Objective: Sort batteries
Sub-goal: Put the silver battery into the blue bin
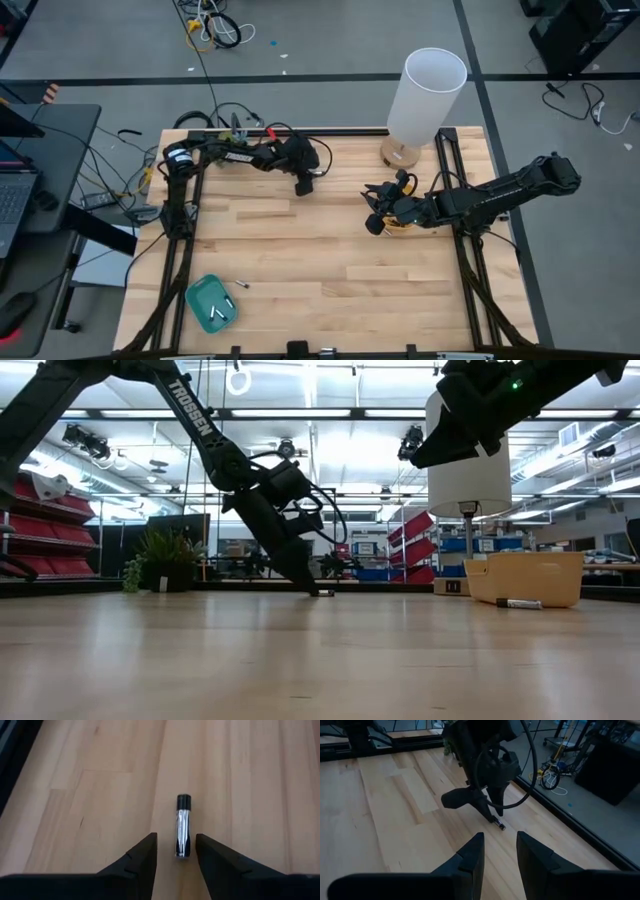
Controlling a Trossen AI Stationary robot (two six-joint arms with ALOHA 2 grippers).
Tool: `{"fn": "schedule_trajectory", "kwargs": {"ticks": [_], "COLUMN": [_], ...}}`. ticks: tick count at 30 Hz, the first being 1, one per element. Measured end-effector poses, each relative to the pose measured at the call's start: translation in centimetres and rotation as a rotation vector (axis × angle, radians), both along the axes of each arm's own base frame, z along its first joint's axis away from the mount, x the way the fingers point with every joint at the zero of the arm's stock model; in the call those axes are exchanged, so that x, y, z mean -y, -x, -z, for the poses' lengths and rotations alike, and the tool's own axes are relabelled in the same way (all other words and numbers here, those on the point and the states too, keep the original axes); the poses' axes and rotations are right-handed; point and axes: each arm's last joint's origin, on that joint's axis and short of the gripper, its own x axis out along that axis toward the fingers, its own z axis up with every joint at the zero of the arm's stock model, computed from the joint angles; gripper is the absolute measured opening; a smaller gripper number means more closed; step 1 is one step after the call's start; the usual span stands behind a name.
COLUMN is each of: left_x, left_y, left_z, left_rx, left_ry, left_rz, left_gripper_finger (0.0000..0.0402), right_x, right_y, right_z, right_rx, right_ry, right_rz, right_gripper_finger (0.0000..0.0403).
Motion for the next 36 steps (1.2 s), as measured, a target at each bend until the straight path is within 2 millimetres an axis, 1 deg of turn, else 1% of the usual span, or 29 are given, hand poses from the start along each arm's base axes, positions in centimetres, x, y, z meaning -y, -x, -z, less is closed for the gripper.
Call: {"fn": "schedule_trajectory", "kwargs": {"ticks": [7,11,14,17,21,23,26,29,31,33,36], "left_x": [0.4,0.6,0.6,0.6,0.8,0.9,0.9,1.0,1.1,1.5,2.9], "left_y": [-0.1,-0.1,-0.1,-0.2,-0.3,-0.4,-0.5,-0.2,0.2,0.7,1.9], "left_z": [0.1,0.0,0.1,0.1,0.3,0.3,0.3,-0.2,-1.0,-2.7,-5.0], "left_rx": [-0.043,-0.053,-0.054,-0.049,-0.015,-0.012,-0.004,-0.004,-0.019,-0.04,-0.108], "left_ry": [-0.065,-0.079,-0.078,-0.065,-0.006,-0.003,0.012,0.034,0.042,0.031,0.04], "left_rz": [0.055,0.052,0.053,0.065,0.114,0.113,0.065,0.003,-0.015,-0.027,-0.022], "left_gripper_finger": [0.0147,0.0143,0.0124,0.0094,0.0055,0.0043,0.004,0.0048,0.005,0.005,0.0047], "right_x": [0.0,0.0,0.0,0.0,0.0,0.0,0.0,0.0,0.0,0.0,0.0], "right_y": [0.0,0.0,0.0,0.0,0.0,0.0,-0.1,-0.1,-0.1,0.0,0.0], "right_z": [0.0,0.0,0.0,0.0,0.0,0.0,-0.1,-0.1,-0.1,-0.1,0.0], "right_rx": [0.0,0.004,0.004,0.005,0.005,0.007,0.011,0.011,0.011,0.009,0.002], "right_ry": [0.0,-0.001,-0.001,-0.001,-0.001,-0.002,-0.002,-0.002,-0.002,-0.001,0.001], "right_rz": [0.0,0.0,-0.001,0.0,-0.001,-0.001,-0.001,-0.001,-0.001,-0.001,-0.002], "right_gripper_finger": [0.01,0.01,0.01,0.01,0.01,0.01,0.01,0.01,0.01,0.01,0.01]}}
